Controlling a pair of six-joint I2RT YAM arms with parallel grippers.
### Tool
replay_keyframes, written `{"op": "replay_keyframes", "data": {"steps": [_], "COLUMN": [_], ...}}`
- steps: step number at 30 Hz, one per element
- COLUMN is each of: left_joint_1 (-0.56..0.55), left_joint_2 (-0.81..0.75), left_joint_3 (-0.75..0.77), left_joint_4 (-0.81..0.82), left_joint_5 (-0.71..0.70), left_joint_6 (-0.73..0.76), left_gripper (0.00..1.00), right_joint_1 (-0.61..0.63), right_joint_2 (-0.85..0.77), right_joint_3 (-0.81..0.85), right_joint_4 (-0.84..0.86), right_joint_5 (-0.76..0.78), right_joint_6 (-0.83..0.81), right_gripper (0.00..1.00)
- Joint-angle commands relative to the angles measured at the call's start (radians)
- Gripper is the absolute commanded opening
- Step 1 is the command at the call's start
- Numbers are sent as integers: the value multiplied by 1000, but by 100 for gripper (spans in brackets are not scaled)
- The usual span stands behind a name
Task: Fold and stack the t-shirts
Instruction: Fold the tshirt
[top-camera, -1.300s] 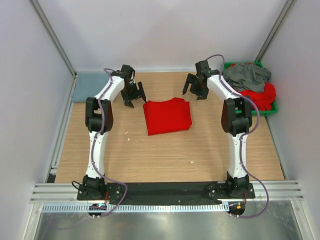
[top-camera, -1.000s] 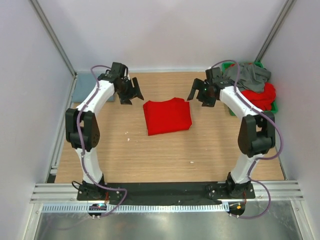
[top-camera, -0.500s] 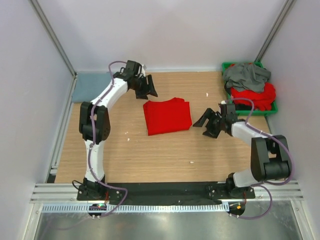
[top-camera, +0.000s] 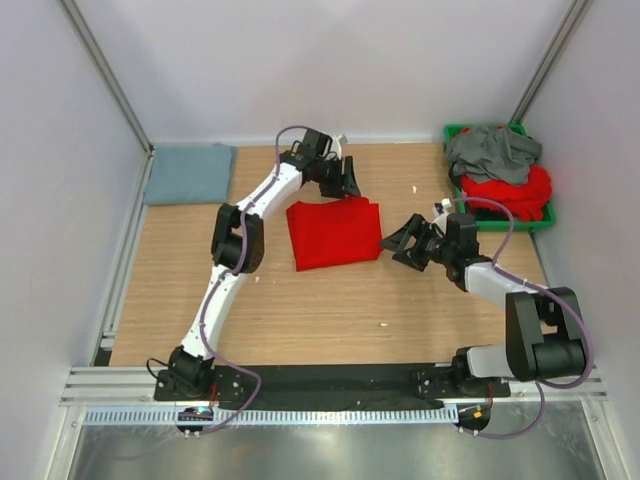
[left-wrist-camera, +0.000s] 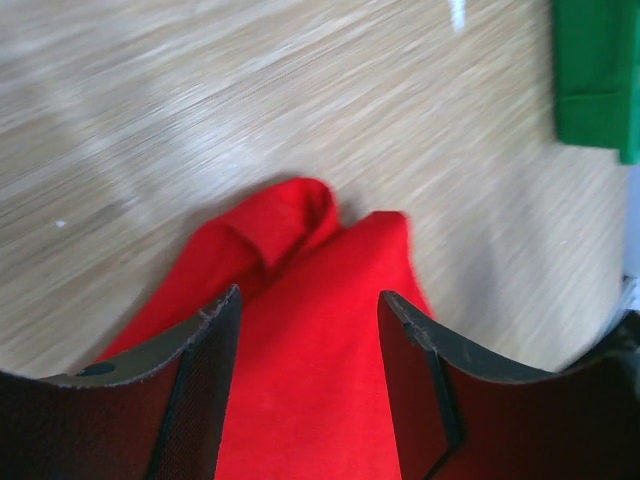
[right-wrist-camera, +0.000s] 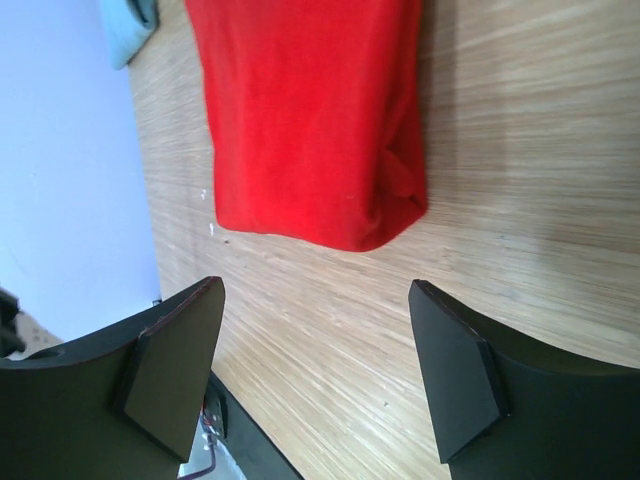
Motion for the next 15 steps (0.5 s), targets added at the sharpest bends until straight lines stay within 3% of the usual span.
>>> {"op": "replay_keyframes", "data": {"steps": [1,15], "left_joint_1": [10,-30], "left_joint_2": [-16,-88], "left_joint_3": [-5,-127], "left_joint_4": [7,-10], "left_joint_5": [37,12], "left_joint_6": [72,207], "left_gripper": [59,54], "right_joint_1": [2,2], "right_joint_2": [-84,-115], "right_joint_3": [3,-8], "right_joint_4": [24,-33], "right_joint_5": [-30,-25], "right_joint_6": [-41,-70], "right_gripper": [80,81]}}
